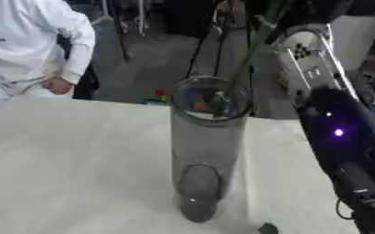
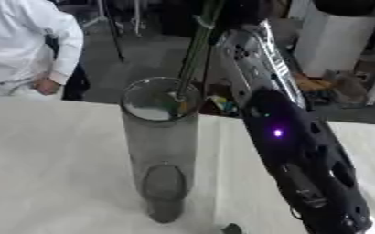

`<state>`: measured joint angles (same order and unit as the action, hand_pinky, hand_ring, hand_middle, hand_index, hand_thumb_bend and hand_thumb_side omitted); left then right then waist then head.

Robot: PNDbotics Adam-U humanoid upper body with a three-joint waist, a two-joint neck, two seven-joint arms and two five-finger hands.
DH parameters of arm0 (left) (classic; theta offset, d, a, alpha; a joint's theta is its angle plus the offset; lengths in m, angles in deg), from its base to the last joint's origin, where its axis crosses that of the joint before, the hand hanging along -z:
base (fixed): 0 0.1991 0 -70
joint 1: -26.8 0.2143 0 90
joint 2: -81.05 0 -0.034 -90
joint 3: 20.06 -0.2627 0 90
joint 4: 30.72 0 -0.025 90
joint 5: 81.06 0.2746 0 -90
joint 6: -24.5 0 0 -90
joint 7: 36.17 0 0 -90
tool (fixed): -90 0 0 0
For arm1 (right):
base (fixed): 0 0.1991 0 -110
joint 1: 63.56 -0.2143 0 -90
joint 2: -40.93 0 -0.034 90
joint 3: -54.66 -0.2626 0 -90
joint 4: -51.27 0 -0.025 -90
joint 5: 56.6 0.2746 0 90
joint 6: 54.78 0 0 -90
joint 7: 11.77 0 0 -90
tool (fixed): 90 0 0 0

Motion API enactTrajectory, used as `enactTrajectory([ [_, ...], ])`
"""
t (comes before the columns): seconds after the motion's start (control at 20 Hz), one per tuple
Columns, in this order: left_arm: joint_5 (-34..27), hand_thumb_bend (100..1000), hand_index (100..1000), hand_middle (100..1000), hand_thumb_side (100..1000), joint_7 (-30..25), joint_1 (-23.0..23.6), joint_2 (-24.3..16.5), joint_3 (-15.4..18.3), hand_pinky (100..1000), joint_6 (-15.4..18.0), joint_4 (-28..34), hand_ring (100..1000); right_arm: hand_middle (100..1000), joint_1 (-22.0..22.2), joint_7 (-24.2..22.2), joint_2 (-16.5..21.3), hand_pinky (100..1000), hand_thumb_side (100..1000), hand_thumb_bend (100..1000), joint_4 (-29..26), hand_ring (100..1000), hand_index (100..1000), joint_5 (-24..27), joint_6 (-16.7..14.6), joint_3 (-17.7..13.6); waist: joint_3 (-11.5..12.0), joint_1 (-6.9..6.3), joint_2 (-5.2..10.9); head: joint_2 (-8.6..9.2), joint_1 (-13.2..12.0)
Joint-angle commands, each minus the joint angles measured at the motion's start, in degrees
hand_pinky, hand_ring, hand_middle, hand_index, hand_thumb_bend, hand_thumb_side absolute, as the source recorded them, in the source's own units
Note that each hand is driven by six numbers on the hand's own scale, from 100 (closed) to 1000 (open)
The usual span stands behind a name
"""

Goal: Arrange flowers into the vase.

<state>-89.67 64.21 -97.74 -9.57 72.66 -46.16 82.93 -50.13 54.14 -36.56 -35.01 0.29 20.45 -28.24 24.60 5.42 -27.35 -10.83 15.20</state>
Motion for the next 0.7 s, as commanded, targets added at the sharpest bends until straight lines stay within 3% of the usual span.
enactTrajectory([
  [0.05, -0.25, 100, 968, 895, 1000, -0.2, -0.94, -0.56, 0.35, 789, 0.07, 0.94, 938, 100, -0.99, 0.29, 0.69, 100, 379, 235, 0.09, 100, 100, 0.67, -0.09, -0.52, 0.37, -0.37, 1.09, 1.19, 0.23],
  [0.7, -0.09, 100, 967, 894, 1000, 0.24, -0.88, -0.42, 0.68, 791, 0.23, 0.94, 937, 100, 0.19, 1.3, 1.23, 100, 387, 237, 1.55, 100, 100, -1.73, 0.22, 0.04, 0.63, 0.04, 0.42, 2.15, 0.48],
])
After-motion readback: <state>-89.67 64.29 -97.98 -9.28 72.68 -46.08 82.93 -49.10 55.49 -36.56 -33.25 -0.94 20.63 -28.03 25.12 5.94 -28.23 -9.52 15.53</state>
